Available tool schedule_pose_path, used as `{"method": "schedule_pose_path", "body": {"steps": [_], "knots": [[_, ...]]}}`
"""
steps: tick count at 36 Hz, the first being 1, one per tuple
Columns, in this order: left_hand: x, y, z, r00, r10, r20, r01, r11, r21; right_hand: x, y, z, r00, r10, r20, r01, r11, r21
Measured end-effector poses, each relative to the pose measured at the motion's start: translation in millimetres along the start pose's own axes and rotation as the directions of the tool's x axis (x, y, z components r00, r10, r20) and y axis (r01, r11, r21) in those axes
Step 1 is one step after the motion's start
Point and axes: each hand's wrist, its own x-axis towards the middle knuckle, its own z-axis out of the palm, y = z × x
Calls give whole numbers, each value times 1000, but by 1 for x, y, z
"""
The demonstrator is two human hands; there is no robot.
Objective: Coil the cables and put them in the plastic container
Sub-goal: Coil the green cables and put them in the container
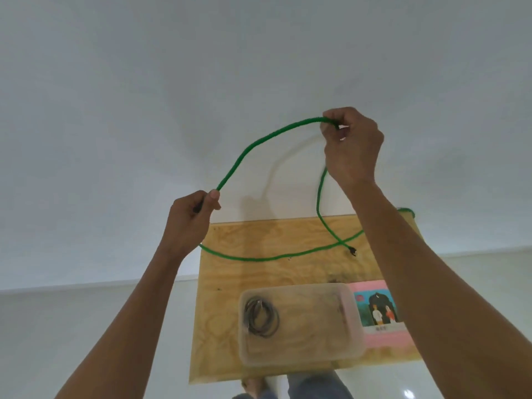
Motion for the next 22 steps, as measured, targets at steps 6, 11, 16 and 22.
{"method": "schedule_pose_path", "body": {"steps": [6, 11, 16, 22], "knots": [[-1, 54, 24, 1000, 7, -30, -11, 990, -143, -27, -16, 5, 925, -175, 337, 232, 963, -135], [0, 103, 31, 993, 112, 34, -102, 971, -214, -46, -25, 11, 738, -415, 533, 439, 894, 88], [1, 121, 32, 984, 78, 159, -29, 956, -292, -11, -23, -14, 807, -385, 448, 348, 923, 165], [-8, 132, 49, 967, 52, 249, 28, 952, -306, 53, -9, -60, 859, -248, 449, 201, 968, 150]]}}
